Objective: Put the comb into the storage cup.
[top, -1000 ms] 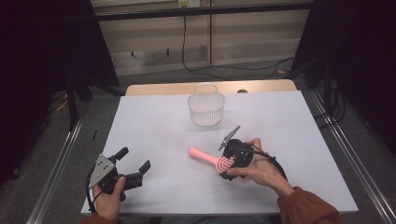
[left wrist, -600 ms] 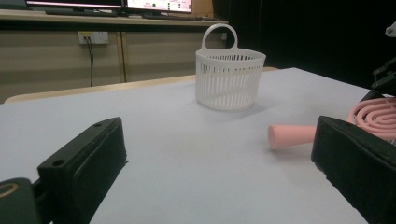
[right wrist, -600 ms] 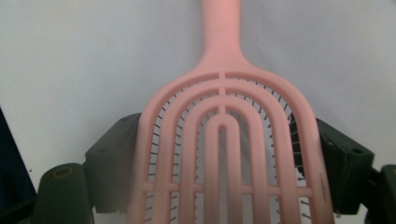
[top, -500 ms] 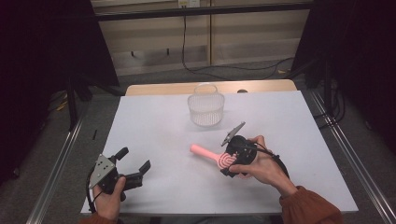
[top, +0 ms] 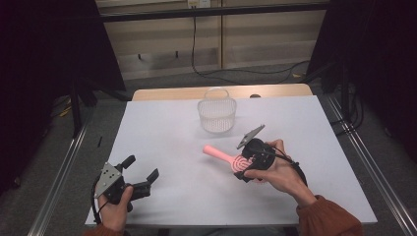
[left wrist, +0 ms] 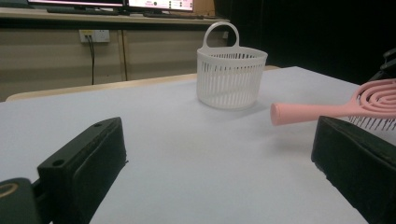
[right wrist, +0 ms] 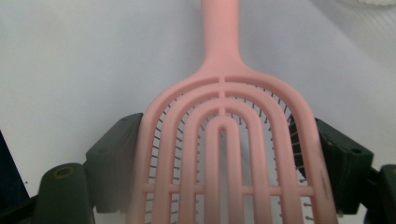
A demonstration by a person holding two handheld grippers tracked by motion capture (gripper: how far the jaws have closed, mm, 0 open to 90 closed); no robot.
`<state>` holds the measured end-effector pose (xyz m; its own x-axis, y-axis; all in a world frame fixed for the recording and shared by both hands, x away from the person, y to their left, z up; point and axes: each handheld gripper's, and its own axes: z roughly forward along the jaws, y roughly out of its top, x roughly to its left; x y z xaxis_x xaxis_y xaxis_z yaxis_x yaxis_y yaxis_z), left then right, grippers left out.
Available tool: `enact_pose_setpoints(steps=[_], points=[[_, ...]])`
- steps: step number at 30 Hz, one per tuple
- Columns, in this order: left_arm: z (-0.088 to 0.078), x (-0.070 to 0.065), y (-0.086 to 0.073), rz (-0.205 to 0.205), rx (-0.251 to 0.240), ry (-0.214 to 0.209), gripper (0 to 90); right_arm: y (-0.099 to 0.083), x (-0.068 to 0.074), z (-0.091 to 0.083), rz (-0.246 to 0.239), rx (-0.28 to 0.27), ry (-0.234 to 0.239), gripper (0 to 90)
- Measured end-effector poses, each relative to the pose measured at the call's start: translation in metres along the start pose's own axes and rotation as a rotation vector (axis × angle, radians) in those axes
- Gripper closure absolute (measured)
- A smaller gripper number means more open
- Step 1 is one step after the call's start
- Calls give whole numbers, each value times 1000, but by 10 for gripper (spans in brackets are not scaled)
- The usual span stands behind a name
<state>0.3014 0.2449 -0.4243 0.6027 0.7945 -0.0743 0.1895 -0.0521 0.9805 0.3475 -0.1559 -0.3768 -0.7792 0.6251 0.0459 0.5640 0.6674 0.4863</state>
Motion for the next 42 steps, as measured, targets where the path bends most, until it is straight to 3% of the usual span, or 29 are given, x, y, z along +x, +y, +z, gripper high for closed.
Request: enact_pose_setpoints(steps=[11, 12, 15, 16, 19, 22, 29, 34, 42], points=[[11, -3, 5, 30, 46, -78, 9, 0, -4, -13, 24, -47, 6, 203], [16, -8, 9, 36, 71, -75, 8, 0, -5, -15, 25, -53, 0, 203], [22, -17, 13, 87, 83, -105, 17, 0, -5, -17, 27, -62, 8, 204], [22, -17, 13, 87, 83, -105, 17, 0, -5, -17, 27, -62, 8, 204], [31, -26, 16, 133, 90, -180, 21, 1, -4, -19, 25, -69, 21, 204], [36, -29, 17, 146, 85, -186, 32, 1, -4, -20, 27, -72, 28, 204], [57, -42, 24, 243, 95, -225, 41, 2, -2, -23, 29, -76, 37, 205], [71, -54, 32, 275, 82, -267, 46, 2, -3, -25, 24, -83, 43, 205], [85, -70, 34, 343, 68, -281, 46, 1, -4, -28, 34, -82, 34, 206]])
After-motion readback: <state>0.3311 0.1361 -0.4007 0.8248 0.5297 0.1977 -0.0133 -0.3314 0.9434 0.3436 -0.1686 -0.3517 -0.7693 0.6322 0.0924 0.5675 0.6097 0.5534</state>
